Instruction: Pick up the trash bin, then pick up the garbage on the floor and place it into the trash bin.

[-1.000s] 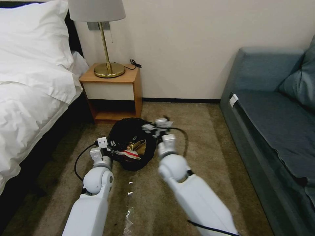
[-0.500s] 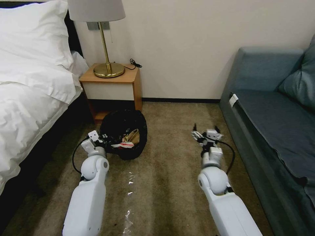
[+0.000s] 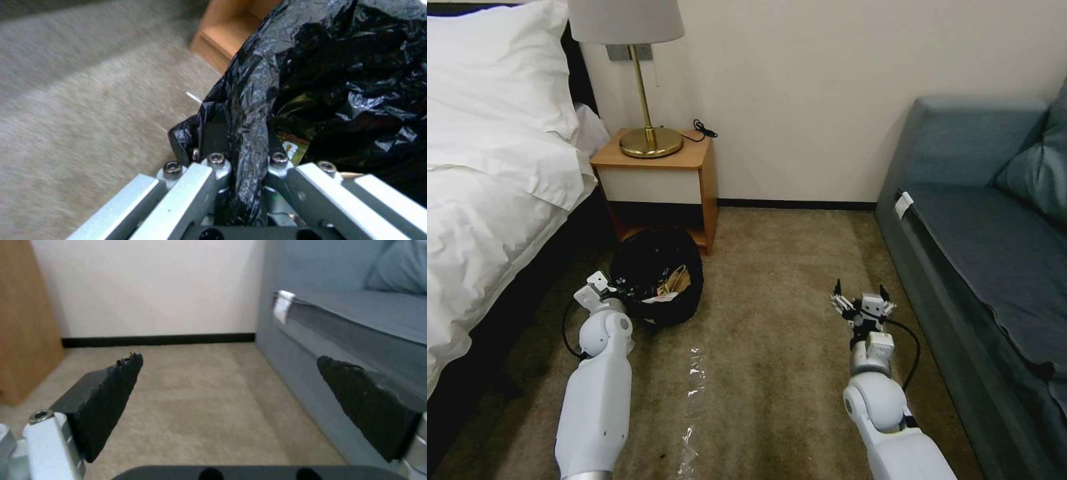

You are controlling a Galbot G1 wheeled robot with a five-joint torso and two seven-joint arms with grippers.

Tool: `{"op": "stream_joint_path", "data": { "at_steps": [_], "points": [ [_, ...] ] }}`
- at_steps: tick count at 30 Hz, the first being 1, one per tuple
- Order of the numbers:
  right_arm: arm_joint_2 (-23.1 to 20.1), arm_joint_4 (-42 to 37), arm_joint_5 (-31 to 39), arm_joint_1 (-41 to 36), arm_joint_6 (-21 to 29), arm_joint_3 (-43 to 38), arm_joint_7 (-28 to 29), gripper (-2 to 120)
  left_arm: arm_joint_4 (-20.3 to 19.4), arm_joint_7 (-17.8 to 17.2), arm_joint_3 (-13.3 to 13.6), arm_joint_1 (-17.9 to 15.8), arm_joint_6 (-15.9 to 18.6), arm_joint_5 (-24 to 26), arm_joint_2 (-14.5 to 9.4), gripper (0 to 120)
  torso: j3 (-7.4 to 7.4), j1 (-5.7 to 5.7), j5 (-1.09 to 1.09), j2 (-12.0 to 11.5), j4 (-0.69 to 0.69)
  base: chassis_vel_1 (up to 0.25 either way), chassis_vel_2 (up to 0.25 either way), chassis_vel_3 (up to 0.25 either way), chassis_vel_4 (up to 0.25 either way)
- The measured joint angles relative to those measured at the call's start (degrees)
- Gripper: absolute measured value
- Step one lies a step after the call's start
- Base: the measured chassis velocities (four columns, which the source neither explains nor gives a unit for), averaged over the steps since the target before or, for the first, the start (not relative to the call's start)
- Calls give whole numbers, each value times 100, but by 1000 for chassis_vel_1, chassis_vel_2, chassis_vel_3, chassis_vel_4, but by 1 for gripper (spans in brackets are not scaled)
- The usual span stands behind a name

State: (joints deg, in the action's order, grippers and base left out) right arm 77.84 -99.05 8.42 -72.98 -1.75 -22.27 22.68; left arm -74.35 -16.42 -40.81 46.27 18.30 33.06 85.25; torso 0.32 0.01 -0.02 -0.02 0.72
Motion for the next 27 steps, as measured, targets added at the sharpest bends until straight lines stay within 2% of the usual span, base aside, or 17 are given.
{"op": "stream_joint_path", "data": {
  "at_steps": [6, 16, 17, 18, 20, 21, 26, 27],
  "points": [
    [55, 94, -5, -107, -116, -51, 9, 100, 467, 72, -51, -291, -52, 81, 90, 2, 0, 0, 2, 0, -3, 0, 0, 0, 0],
    [67, 95, -6, -117, -149, 6, -4, 100, 618, 202, -49, -395, -55, 216, 97, 4, 0, 0, 1, 0, -3, 0, 0, 0, 0],
    [71, 99, -7, -104, -153, 21, -10, 100, 618, 226, -39, -395, -55, 236, 83, 9, 0, 0, 0, 0, -3, 0, 0, 0, 0],
    [71, 99, -7, -104, -153, 21, -10, 100, 618, 226, -39, -395, -55, 236, 83, 9, 0, 0, 0, 0, -3, 0, 0, 0, 0],
    [77, 126, -7, -73, -156, 38, -14, 100, 577, 236, -27, -383, -57, 252, 63, 19, 0, 0, 1, 0, -2, 0, 0, 0, 0],
    [77, 126, -7, -73, -156, 38, -14, 100, 577, 236, -27, -383, -57, 252, 63, 19, 0, 0, 1, 0, -2, 0, 0, 0, 0],
    [121, 191, -10, -61, -189, 133, -58, 100, 463, 232, -26, -323, -50, 255, 47, 42, 0, 0, 1, 0, -3, 0, 0, 0, 0],
    [121, 191, -10, -61, -189, 133, -58, 100, 463, 232, -26, -323, -50, 255, 47, 42, 0, 0, 1, 0, -3, 0, 0, 0, 0]
  ]
}}
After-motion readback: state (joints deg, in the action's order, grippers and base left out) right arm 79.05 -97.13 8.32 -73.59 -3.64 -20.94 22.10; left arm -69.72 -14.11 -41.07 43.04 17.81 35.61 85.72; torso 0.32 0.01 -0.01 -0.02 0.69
